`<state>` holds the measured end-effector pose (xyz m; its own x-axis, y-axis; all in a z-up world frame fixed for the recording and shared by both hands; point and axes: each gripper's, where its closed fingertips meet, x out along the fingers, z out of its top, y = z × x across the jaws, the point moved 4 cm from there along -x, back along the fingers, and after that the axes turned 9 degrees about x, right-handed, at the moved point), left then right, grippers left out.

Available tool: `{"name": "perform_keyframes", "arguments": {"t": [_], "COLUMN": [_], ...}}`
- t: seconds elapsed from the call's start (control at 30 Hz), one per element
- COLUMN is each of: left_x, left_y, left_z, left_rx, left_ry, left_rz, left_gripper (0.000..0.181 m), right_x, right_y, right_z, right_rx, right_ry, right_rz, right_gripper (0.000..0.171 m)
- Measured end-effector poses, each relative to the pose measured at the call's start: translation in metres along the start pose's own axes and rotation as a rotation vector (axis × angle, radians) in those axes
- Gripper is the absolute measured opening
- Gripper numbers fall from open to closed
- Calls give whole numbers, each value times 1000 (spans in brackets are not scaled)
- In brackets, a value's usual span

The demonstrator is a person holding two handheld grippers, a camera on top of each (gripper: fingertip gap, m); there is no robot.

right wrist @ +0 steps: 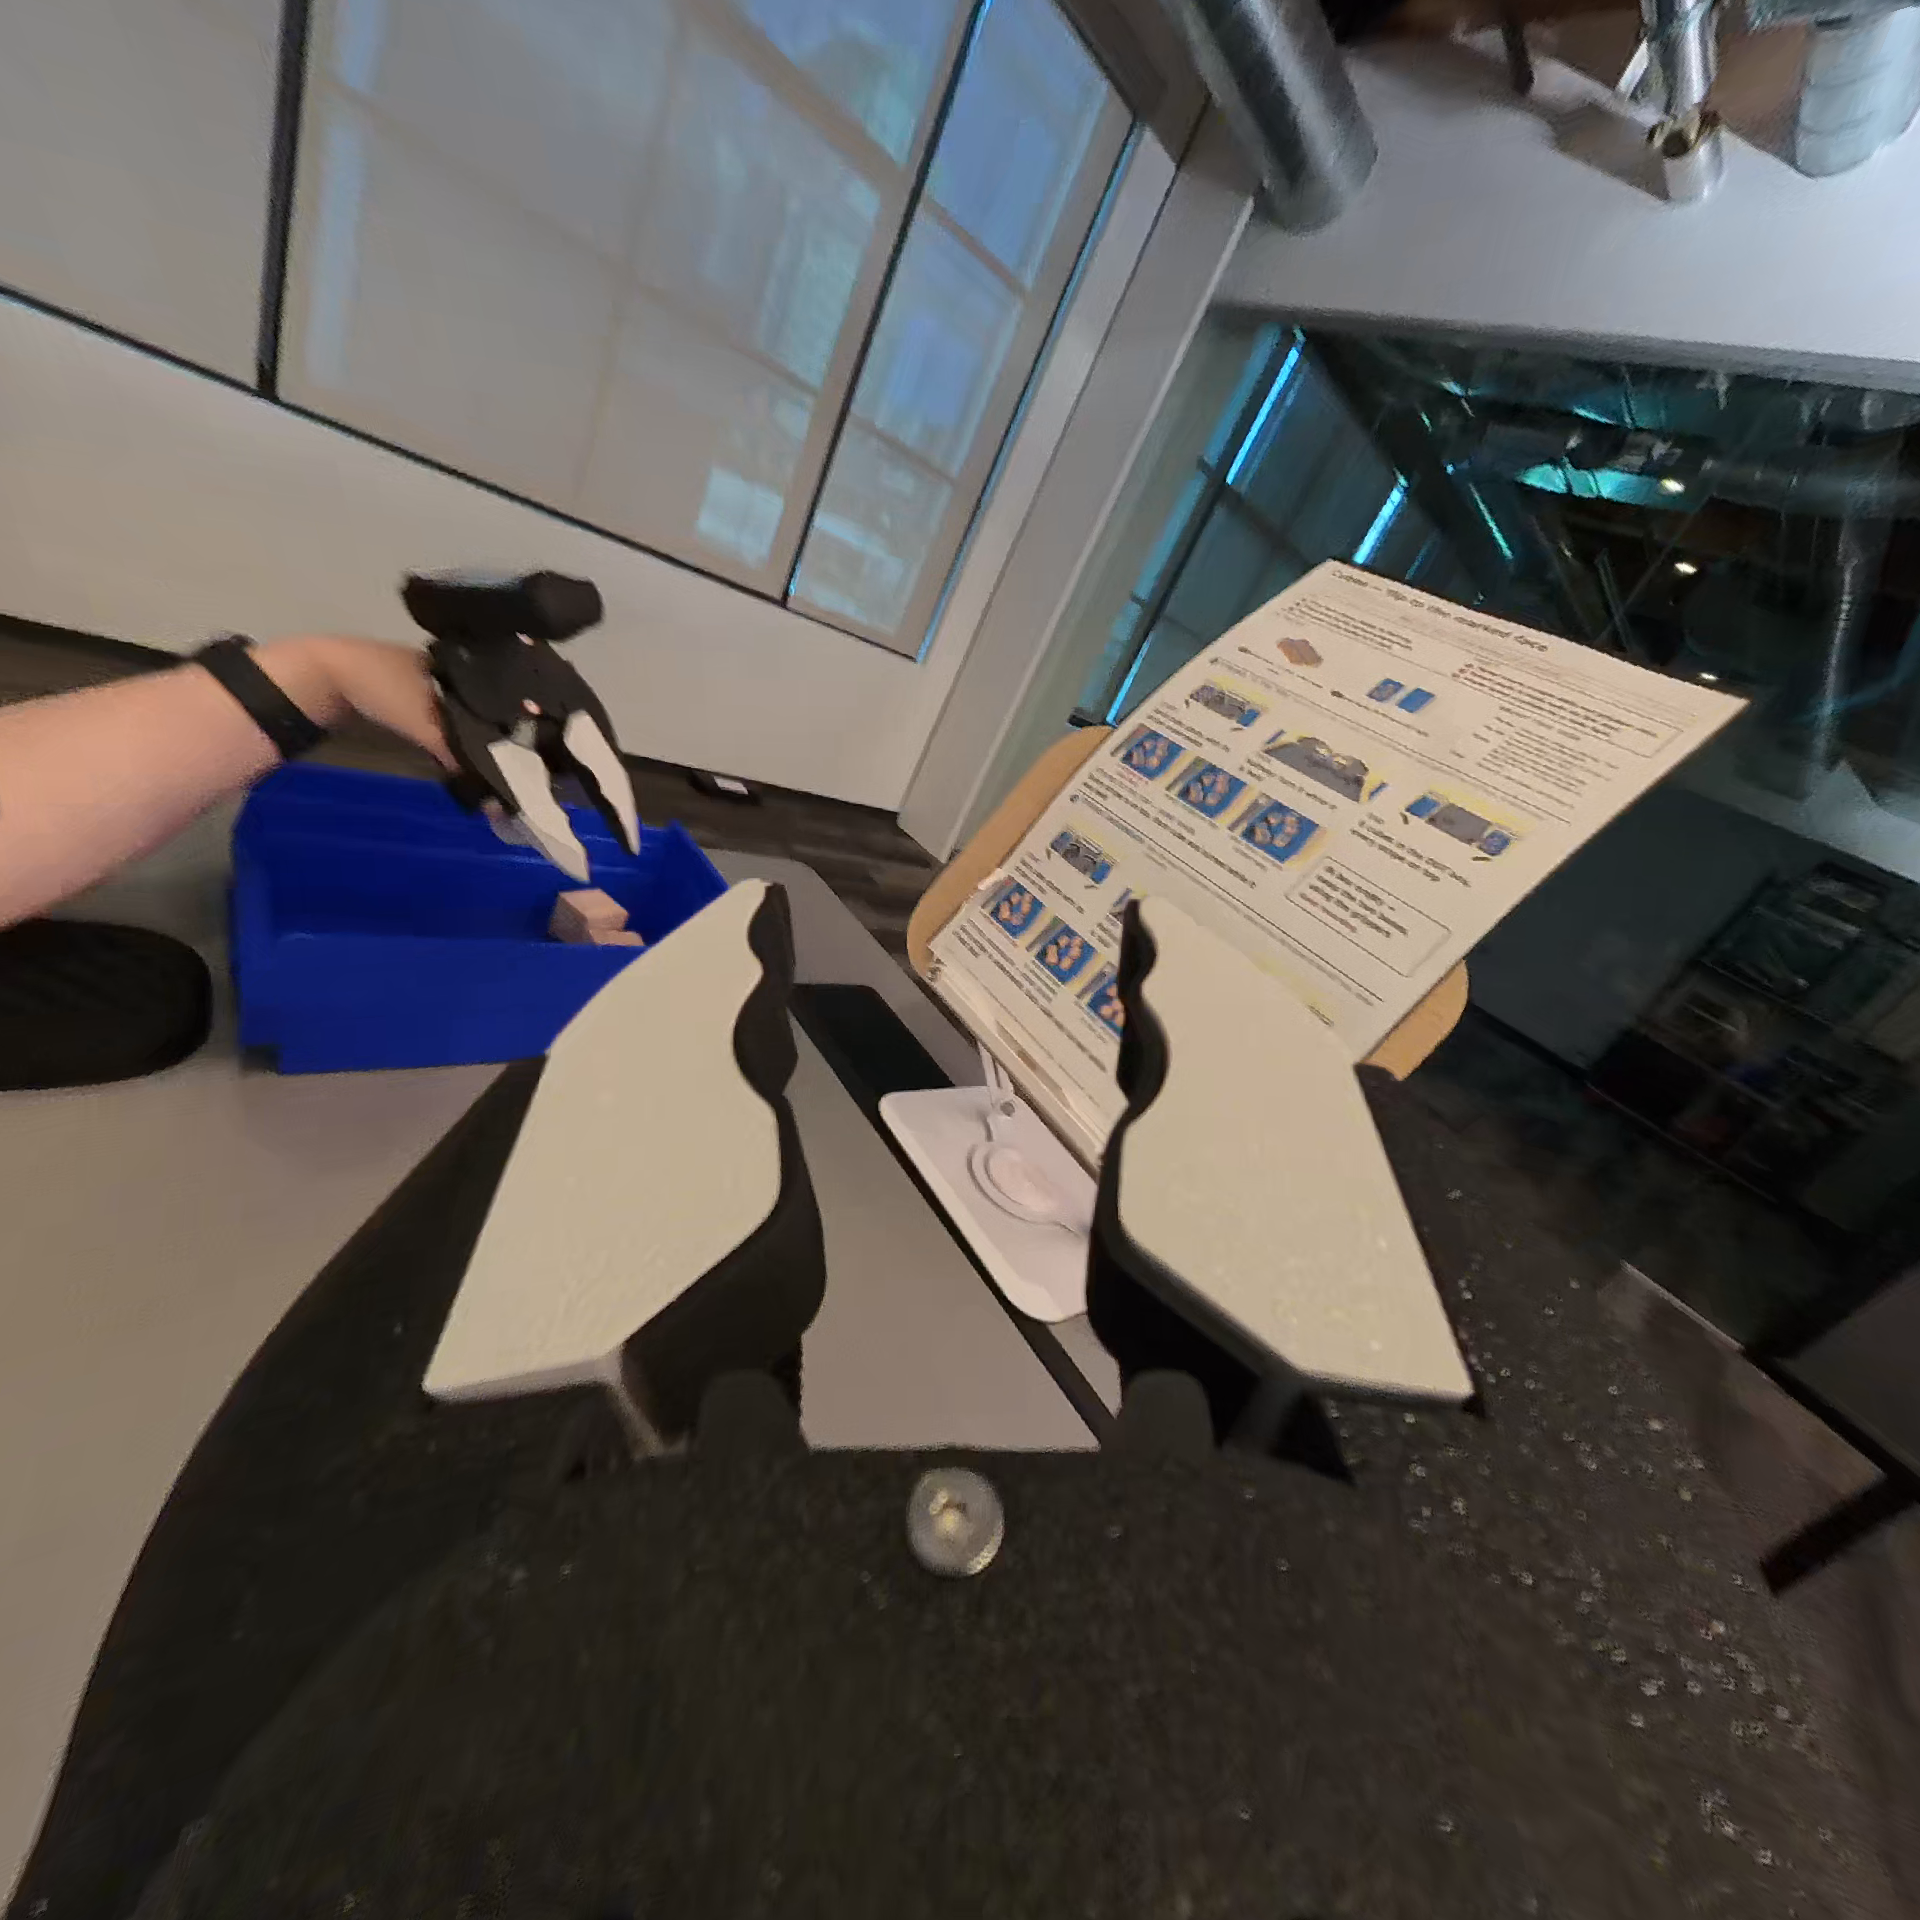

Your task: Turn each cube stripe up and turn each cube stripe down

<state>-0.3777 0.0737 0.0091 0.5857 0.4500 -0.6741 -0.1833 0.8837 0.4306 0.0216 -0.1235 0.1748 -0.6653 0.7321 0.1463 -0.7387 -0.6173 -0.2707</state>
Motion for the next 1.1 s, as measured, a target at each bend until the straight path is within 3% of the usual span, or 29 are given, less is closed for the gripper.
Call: {"name": "perform_keyframes", "arguments": {"t": [0.13, 0.4, 0.53, 1.1], "left_x": [27, 74, 90, 120], "left_y": [1, 2, 5, 1], "left_z": [16, -14, -26, -44], "left_rx": [77, 363, 369, 335], "left_ry": [-53, 326, 421, 478], "left_rz": [-158, -311, -377, -477], "left_gripper": [36, 50, 54, 46], "right_x": [-6, -17, -15, 1], "right_y": [-13, -29, -31, -34], "right_z": [-16, -31, -43, -80], "right_rx": [16, -2, -22, -51], "right_ry": [91, 140, 199, 364], "right_rz": [-5, -25, -29, 18], "right_gripper": [66, 68, 69, 67]}}
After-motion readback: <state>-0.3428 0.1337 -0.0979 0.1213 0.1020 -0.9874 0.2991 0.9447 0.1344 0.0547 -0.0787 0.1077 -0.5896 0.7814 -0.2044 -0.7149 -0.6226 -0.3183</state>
